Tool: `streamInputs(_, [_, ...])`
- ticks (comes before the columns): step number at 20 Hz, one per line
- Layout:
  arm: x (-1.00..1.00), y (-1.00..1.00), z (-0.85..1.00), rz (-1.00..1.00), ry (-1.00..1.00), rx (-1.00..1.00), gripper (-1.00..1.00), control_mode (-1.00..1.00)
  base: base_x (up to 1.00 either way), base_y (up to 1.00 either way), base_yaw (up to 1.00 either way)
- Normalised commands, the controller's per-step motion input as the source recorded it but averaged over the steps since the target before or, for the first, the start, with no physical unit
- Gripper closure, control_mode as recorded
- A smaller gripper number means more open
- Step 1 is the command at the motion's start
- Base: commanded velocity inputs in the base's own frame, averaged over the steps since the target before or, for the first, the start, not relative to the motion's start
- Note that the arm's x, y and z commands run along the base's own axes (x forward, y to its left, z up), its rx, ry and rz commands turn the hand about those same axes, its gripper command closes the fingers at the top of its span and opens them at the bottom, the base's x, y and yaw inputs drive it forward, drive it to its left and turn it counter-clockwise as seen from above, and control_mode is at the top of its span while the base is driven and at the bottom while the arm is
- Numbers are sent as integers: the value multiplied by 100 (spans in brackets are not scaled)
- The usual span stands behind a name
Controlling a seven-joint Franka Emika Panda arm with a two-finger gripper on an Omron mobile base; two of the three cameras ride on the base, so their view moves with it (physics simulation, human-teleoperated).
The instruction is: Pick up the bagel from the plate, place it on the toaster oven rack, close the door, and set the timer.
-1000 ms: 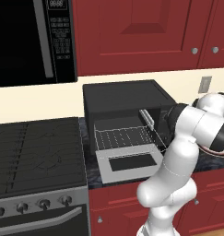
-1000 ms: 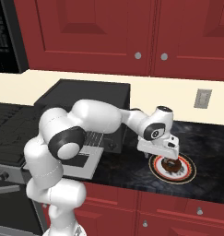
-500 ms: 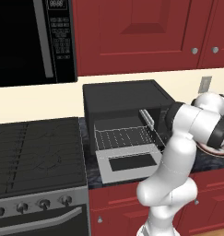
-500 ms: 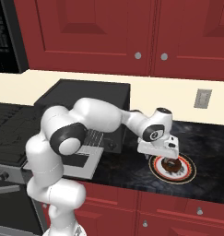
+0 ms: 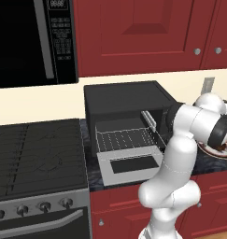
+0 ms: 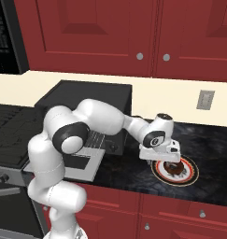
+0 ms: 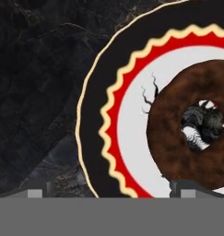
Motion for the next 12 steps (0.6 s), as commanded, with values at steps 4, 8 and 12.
streamInputs(4, [0,-9,-16,5,-1,0,-100,-100,0,0,0])
streamInputs(8, [0,-11,-12,5,-1,0,-100,-100,0,0,0])
streamInputs(12, [0,-4,-1,5,-4,0,-100,-100,0,0,0])
